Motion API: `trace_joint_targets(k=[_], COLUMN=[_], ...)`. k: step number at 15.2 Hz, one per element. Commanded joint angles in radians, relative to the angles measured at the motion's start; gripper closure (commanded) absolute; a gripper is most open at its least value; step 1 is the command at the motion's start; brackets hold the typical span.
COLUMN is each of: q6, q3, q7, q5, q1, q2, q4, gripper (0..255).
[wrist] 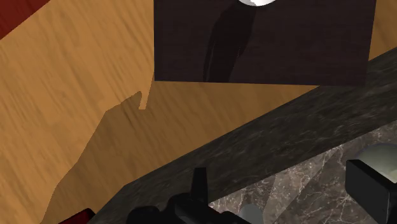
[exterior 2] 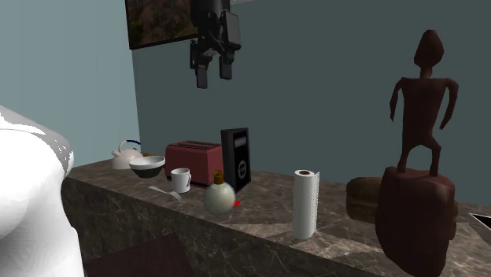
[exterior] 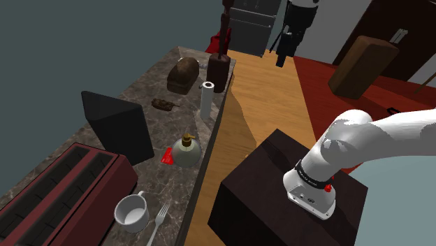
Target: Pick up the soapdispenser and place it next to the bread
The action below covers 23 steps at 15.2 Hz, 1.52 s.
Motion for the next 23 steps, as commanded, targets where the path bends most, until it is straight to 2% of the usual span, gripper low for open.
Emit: trace_joint_targets(k=[1, 12, 18, 23], q6=[0.000, 0.304, 0.486, 0.638], q3=[0.000, 0.164, 0.262, 0.347], q7=[0.000, 0.204, 0.314, 0.412], q5=[0.000, 0.136, 0.185, 0.194], q1=[0.000, 0.053, 0.075, 0.079], q2=[0.000, 0.105, 0.240, 0.390], q4=[0.000, -0.179, -0.209, -0.195], gripper=[0, 0, 0, 0])
